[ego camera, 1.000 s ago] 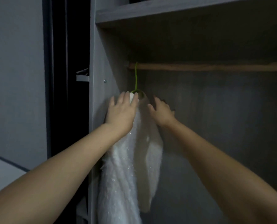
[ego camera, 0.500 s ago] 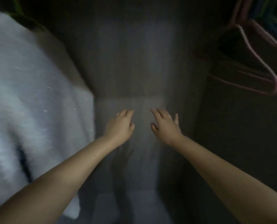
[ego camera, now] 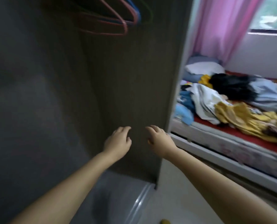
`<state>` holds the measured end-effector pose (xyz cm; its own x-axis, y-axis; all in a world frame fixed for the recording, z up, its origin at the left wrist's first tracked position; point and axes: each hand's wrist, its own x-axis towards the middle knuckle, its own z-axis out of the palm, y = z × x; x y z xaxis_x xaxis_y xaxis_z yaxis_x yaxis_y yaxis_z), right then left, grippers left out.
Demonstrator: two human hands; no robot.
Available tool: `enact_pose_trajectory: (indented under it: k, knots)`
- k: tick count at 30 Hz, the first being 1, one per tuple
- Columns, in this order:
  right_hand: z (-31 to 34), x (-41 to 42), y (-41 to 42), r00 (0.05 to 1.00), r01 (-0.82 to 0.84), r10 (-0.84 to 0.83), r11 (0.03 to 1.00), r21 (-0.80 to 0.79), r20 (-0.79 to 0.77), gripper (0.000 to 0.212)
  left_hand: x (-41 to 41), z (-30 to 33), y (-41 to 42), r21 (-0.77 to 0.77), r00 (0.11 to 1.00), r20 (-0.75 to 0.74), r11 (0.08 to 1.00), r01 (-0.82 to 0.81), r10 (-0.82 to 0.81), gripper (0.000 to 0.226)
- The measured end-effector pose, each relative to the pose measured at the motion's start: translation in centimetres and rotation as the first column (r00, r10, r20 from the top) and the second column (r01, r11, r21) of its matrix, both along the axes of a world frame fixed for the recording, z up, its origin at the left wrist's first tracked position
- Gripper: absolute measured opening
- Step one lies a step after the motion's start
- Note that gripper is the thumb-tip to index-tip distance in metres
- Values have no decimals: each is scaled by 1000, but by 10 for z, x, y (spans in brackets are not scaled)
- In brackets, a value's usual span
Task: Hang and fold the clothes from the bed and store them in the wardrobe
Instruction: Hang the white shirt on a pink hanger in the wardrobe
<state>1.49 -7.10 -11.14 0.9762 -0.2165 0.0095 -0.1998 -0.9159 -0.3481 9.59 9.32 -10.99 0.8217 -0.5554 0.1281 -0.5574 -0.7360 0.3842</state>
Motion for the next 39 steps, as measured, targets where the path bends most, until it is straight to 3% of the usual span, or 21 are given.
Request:
enact_pose_trajectory:
  k: [4,7,16,24,30,39]
  knots:
    - [-17,-89,-21,968,250,-249,967,36,-40,52,-49,-15,-45,55,967,-71,967,250,-246,43]
    - [-18,-171,-43,888,459,-459,887,47,-26,50,-102,-13,-91,65,882,-88,881,468,-462,46]
    - [-9,-412,-50,522,853,-853,522,25,-10,46,-308,-3,-186,46,546,-48,544,838,-837,46]
    - [-10,-616,2,312,950,-950,312,32,11,46,-506,-4,-197,51,306,-38,304,951,-951,47]
    - [-32,-780,59,124,992,-985,121,29,-120,42,-667,-40,-163,61,149,-95,144,988,-984,34]
    - [-67,-915,98,-134,983,-960,-160,88,-245,38,-804,-69,-178,134,-33,-144,-53,990,-989,42]
